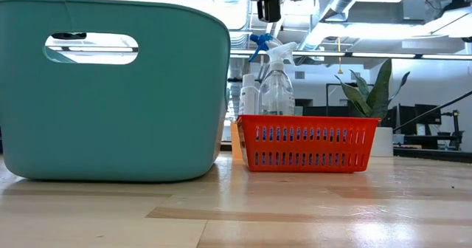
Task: Pick & Place Kitchen Items
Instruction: Put the blue sponge into the red bin
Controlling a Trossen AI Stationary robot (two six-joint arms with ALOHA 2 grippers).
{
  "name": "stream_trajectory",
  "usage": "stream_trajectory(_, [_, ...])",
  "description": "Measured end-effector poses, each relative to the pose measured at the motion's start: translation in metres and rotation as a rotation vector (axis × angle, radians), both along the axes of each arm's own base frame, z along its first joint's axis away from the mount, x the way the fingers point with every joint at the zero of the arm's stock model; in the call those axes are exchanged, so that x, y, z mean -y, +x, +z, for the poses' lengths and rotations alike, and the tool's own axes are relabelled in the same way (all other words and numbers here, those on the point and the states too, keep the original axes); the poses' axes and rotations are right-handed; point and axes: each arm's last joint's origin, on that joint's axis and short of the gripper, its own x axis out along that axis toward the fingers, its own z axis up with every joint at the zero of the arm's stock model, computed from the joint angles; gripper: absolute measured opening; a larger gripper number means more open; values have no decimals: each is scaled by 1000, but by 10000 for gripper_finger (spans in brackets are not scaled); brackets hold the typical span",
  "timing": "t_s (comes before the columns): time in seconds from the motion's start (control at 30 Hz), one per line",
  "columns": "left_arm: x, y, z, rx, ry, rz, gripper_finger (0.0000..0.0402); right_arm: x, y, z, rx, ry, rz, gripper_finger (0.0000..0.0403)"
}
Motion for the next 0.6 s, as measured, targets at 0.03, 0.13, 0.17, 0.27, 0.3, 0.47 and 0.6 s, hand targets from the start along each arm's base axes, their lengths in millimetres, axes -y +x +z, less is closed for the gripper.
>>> stream_trajectory(0.03, [0, 0, 0, 0, 0, 0, 0, 0, 0, 0, 0, 0, 0, 230])
stream_trajectory(0.13, [0, 0, 0, 0, 0, 0, 0, 0, 0, 0, 1, 0, 15, 197])
stream_trajectory(0.17, [0, 0, 0, 0, 0, 0, 0, -1, 0, 0, 2, 0, 19, 186])
stream_trajectory(0.27, [0, 0, 0, 0, 0, 0, 0, -1, 0, 0, 3, -5, 23, 150])
stream_trajectory(0.3, [0, 0, 0, 0, 0, 0, 0, -1, 0, 0, 3, -6, 24, 138])
stream_trajectory(0.47, [0, 0, 0, 0, 0, -1, 0, -1, 0, 0, 4, -8, 24, 87])
stream_trajectory(0.6, [0, 0, 0, 0, 1, -1, 0, -1, 0, 0, 5, -7, 27, 57])
